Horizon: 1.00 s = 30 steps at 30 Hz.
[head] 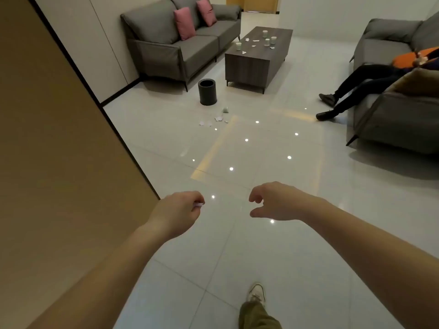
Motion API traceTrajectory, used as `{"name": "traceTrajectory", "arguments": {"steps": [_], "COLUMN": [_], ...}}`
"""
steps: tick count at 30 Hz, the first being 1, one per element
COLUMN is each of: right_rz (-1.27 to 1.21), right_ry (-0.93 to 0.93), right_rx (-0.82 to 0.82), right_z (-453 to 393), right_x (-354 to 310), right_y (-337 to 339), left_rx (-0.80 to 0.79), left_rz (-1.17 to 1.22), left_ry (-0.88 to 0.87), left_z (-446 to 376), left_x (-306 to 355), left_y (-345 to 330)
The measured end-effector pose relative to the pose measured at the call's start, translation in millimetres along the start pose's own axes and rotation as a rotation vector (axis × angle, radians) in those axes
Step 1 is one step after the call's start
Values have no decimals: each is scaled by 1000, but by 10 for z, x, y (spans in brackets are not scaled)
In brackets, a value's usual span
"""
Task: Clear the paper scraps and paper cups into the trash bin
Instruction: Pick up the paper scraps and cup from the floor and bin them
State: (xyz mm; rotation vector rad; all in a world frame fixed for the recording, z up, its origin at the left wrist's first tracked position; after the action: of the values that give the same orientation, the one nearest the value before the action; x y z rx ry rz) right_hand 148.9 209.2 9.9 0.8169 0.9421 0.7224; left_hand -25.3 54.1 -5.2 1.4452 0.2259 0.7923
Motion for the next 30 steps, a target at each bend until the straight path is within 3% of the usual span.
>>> {"name": "traceTrajectory", "arguments": {"steps": [19,30], "right_rz": [32,18], "right_ry": [50,11], "right_rx": [39,50], "right_z": [-1842,-3423], "right_x": [1236,1807], "right_y": [1640,2458], "left_rx": [61,58], "left_rz": [28,62], "left_ry": [96,39], "left_z": [-2444,-4441], "left_x": [333,252], "left_y": [470,793]}}
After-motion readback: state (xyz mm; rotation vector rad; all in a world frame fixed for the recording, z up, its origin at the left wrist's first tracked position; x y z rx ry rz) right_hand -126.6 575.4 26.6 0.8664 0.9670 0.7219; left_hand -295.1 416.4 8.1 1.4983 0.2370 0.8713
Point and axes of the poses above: each hand's wrist, its own z-axis away from the middle knuckle, its own y-axis out of the back of the hand, x = y × z, the point moved 6 cm from there along -z, towards the middle knuckle, and after that the axes turned 12 degrees about y, right-handed, at the moved point
